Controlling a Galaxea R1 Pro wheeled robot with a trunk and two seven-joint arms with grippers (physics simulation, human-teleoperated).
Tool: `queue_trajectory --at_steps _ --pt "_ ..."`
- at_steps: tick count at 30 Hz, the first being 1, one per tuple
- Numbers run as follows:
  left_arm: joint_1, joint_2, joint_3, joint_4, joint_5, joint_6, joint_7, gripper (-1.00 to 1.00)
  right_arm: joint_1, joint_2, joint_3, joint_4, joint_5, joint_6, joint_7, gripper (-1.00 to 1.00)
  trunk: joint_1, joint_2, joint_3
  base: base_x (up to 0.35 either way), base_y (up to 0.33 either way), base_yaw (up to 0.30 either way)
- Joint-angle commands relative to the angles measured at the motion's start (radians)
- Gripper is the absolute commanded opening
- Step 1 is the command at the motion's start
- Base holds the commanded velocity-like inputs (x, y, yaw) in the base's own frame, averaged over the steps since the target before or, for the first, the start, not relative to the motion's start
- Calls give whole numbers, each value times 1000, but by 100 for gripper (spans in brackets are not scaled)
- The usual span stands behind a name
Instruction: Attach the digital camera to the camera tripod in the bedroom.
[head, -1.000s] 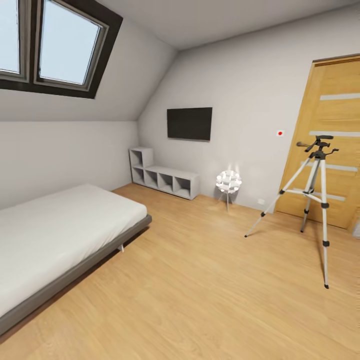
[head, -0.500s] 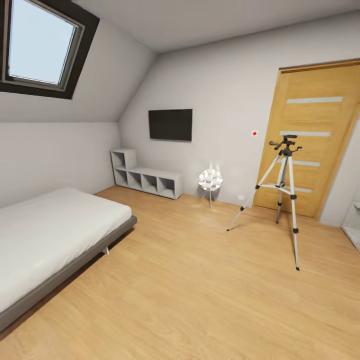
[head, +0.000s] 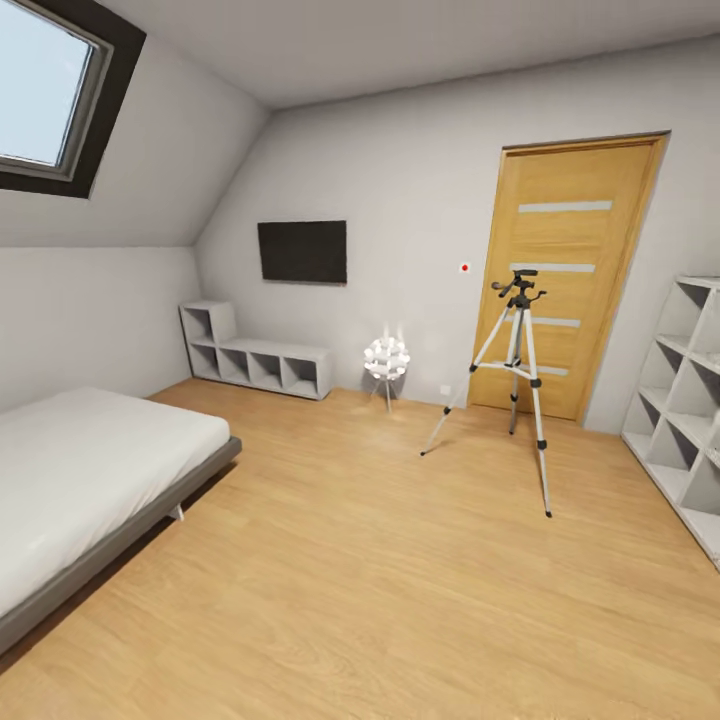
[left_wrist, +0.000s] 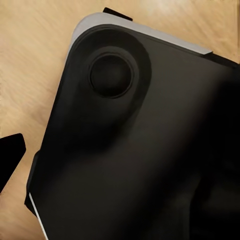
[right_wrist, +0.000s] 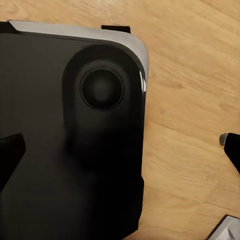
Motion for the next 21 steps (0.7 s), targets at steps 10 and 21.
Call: queue_trajectory --at_steps 10,21 --pt "0 3 11 -1 18 1 1 100 0 0 -2 -1 4 -2 -1 100 0 0 2 -3 1 -251" --pt "0 1 12 -1 19 1 1 100 0 0 -3 -1 4 -2 -1 100 0 0 3 0 0 -282"
